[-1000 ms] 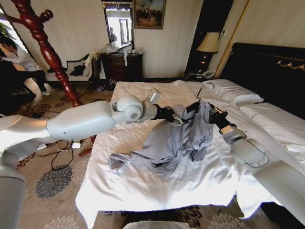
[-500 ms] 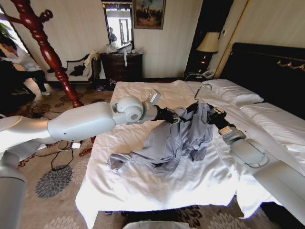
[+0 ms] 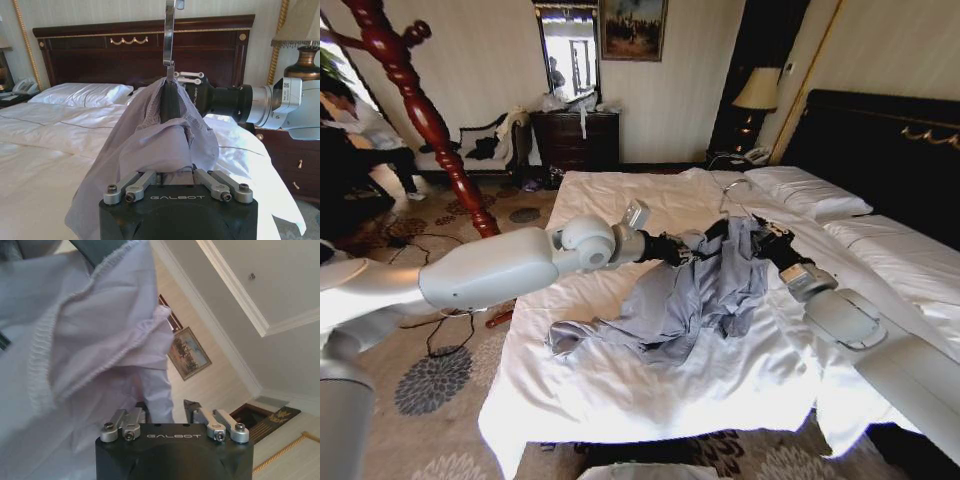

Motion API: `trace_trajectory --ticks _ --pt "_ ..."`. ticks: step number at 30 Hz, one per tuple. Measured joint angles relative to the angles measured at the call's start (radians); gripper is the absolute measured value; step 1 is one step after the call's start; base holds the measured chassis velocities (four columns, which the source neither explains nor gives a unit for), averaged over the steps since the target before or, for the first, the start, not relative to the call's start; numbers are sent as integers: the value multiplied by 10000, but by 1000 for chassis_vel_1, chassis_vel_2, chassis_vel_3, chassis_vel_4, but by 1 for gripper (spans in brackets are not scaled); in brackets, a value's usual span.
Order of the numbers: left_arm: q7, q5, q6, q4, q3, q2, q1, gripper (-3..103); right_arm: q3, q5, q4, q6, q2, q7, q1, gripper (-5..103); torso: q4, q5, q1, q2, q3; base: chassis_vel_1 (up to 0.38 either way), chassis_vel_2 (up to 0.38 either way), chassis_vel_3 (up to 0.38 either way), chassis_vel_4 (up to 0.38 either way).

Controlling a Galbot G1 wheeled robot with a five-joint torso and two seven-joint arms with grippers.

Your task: Pick up the clothes from the bed and hang them on the clothes hanger.

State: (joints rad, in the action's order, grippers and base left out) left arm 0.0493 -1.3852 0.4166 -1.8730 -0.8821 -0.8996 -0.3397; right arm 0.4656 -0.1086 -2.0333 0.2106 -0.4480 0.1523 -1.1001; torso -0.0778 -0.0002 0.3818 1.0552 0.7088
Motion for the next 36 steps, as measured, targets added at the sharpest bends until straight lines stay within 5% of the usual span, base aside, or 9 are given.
trace_trajectory --ticks 5,6,17,25,30,33,36 --pt "-61 6 -32 -131 290 260 243 17 82 -74 -35 35 37 28 -103 51 -2 0 0 0 0 0 0 0 0" --pt "-84 -13 -33 -158 395 360 304 17 109 -87 -41 41 44 40 -132 61 -1 0 0 0 0 0 0 0 0" --pt "-187 -76 -98 -260 1198 1157 824 17 300 -1156 -235 227 14 361 -308 98 -2 0 0 0 0 0 0 0 0" --pt "-385 -28 -134 -672 2480 2308 1906 17 509 -4564 -496 714 -365 1291 -500 100 3 -1 0 0 0 0 0 0 0" --pt "-439 11 -135 -808 3272 2761 2531 17 705 -5515 -511 824 -725 1778 -735 100 -3 -3 0 0 0 0 0 0 0" --pt "-639 -1 -79 -1144 4402 3592 3557 17 826 -6448 -450 890 -1306 2191 -829 100 -8 -2 0 1 -1 0 0 0 0" --pt "-1005 -44 226 -1427 5645 4368 4719 17 1087 -7031 -453 863 -1947 2341 -1124 100 13 -5 0 0 -1 0 0 0 0"
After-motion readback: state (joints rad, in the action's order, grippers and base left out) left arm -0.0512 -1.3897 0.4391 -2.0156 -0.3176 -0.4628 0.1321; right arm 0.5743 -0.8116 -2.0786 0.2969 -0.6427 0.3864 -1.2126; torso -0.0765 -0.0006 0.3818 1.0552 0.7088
